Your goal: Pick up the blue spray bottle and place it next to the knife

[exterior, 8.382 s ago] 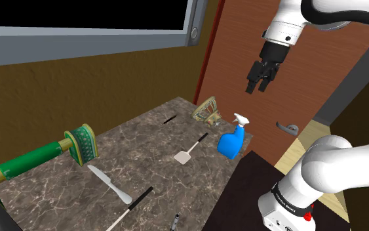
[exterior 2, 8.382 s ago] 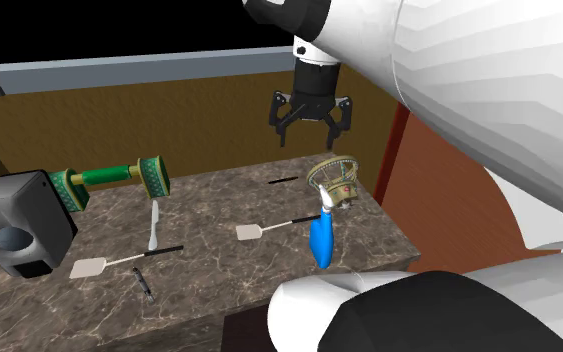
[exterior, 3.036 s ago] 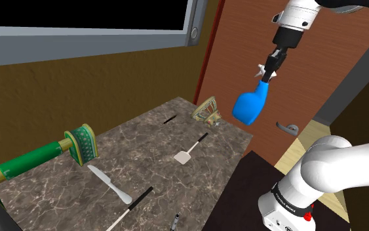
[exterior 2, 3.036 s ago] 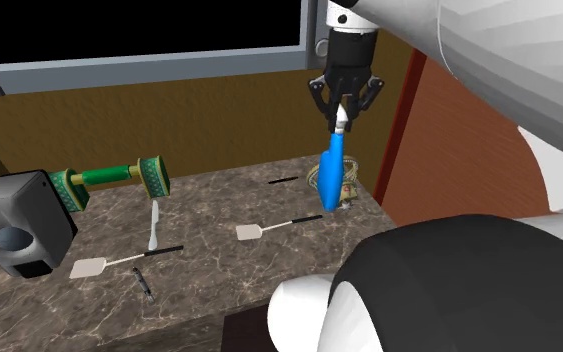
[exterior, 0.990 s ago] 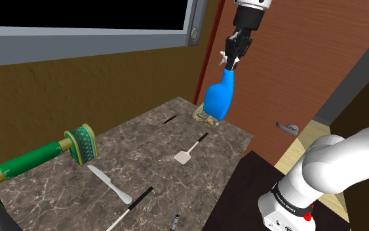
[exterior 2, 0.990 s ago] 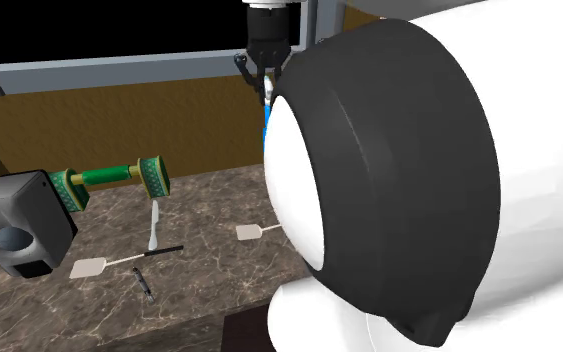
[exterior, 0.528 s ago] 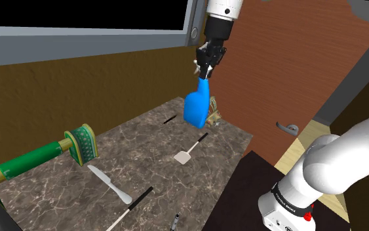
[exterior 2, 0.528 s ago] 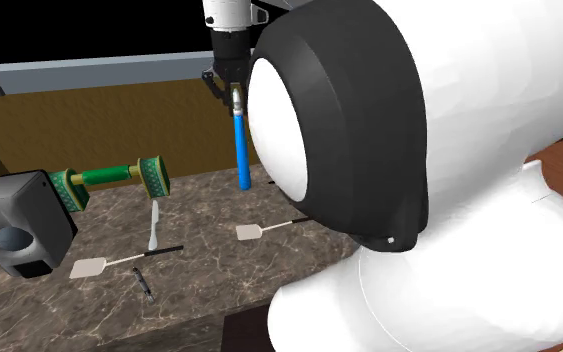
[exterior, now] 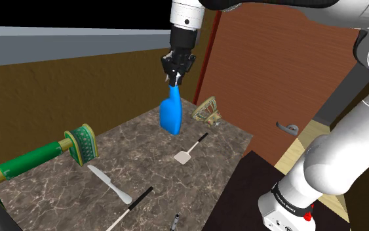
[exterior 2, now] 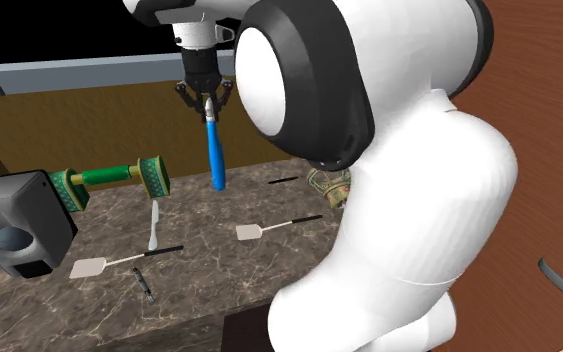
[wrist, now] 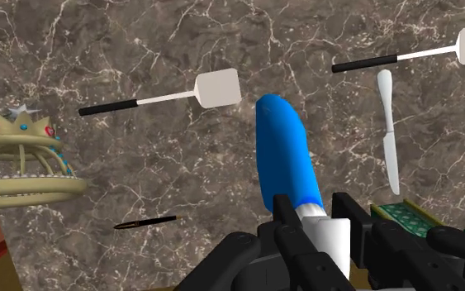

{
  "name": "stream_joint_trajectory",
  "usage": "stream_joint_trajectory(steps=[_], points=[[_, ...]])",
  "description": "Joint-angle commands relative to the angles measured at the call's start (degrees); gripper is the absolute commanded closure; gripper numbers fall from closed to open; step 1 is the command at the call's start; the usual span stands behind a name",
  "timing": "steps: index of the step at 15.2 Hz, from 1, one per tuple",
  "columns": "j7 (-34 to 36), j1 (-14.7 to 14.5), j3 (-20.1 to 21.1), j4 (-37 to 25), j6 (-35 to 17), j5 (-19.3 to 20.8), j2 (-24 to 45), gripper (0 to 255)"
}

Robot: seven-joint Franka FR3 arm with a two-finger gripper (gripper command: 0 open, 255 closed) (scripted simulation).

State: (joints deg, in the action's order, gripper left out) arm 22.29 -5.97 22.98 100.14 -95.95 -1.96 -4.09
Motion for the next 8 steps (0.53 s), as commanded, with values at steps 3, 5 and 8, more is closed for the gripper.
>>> stream_joint_trajectory(steps=[3,5,8], points=[[5.14,-2.18,2.5,-6.08,-1.64,3.39,8.35,255],[7.45,-3.59,3.3,-9.74,-1.96,5.41,12.8,255],[10.63,-6.31,3.93,-16.16,-1.79,8.63,19.81,255]])
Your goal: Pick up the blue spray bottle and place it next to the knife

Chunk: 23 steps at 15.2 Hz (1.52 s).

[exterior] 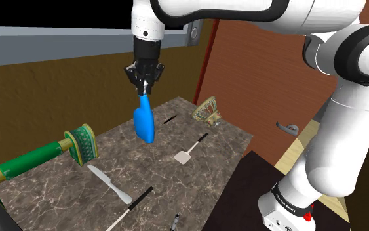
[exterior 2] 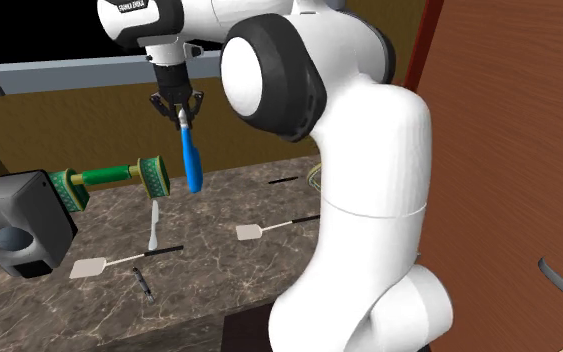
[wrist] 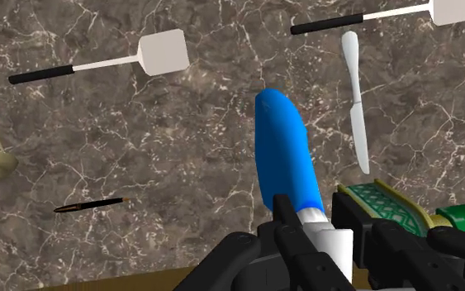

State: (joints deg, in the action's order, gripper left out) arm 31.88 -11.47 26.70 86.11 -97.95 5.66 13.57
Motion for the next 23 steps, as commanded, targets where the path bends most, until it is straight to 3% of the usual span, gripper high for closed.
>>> stream_joint_trajectory(steps=[1,5,8,20,23], points=[[1.98,-1.89,0.25,-4.57,0.47,2.08,4.57,255],[5.02,-6.89,-0.16,-16.31,2.6,6.25,14.93,255],[6.26,-11.74,-1.14,-28.86,6.02,9.22,24.23,255],[9.16,-5.33,5.84,-17.7,-3.21,13.73,24.72,255],[9.73,-4.2,7.73,-17.77,-2.95,15.01,25.21,255]])
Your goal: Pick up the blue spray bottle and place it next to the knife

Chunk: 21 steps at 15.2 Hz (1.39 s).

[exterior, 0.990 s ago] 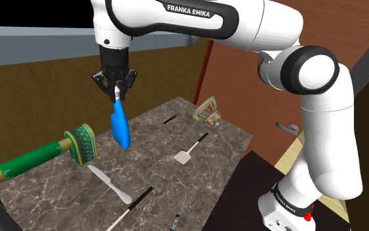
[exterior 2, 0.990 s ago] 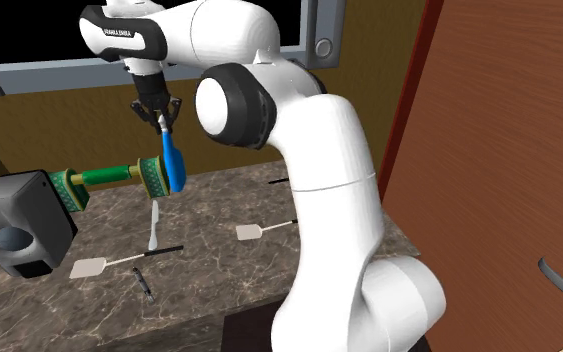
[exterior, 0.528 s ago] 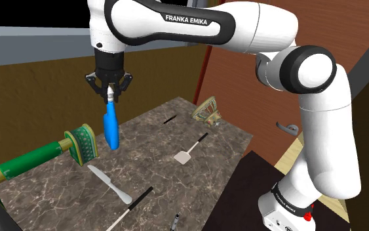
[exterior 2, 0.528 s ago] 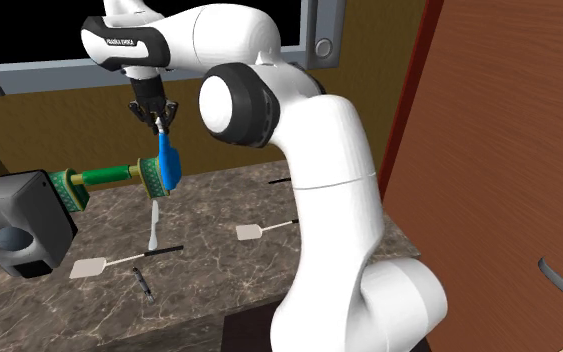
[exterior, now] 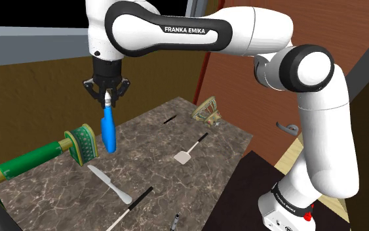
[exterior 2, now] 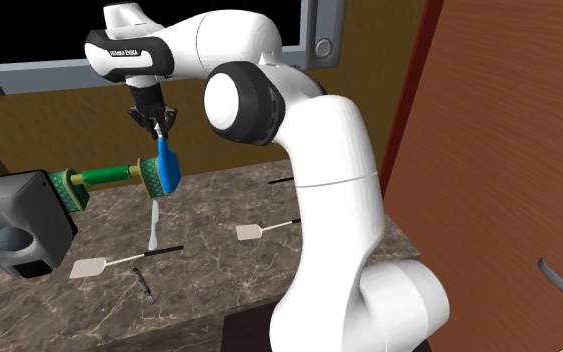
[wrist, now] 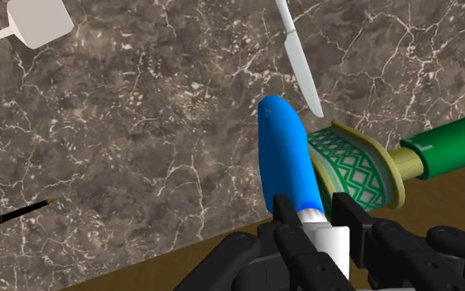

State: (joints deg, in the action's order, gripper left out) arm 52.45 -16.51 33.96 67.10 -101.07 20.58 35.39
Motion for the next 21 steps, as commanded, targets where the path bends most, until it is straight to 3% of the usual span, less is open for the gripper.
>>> stream_joint_trajectory(steps=[1,5,6,7,9,11,15,21], points=[[-10.66,1.2,1.07,1.21,0.25,0.5,3.56,255],[-10.14,2.19,2.76,1.14,0.51,1.67,4.03,255],[-10.45,2.57,2.94,1.14,1.13,1.33,3.34,0],[-10.23,3.27,3.24,3.06,0.42,0.89,2.15,0],[-10.99,2.44,2.84,-0.61,2.46,1.31,3.62,0],[-9.82,2.79,3.78,1.1,0.68,2.39,4.33,0],[-10.11,2.02,6.67,-7.49,8.66,4.17,5.45,0],[-8.83,4.24,11.29,-7.72,9.48,7.51,6.9,0]])
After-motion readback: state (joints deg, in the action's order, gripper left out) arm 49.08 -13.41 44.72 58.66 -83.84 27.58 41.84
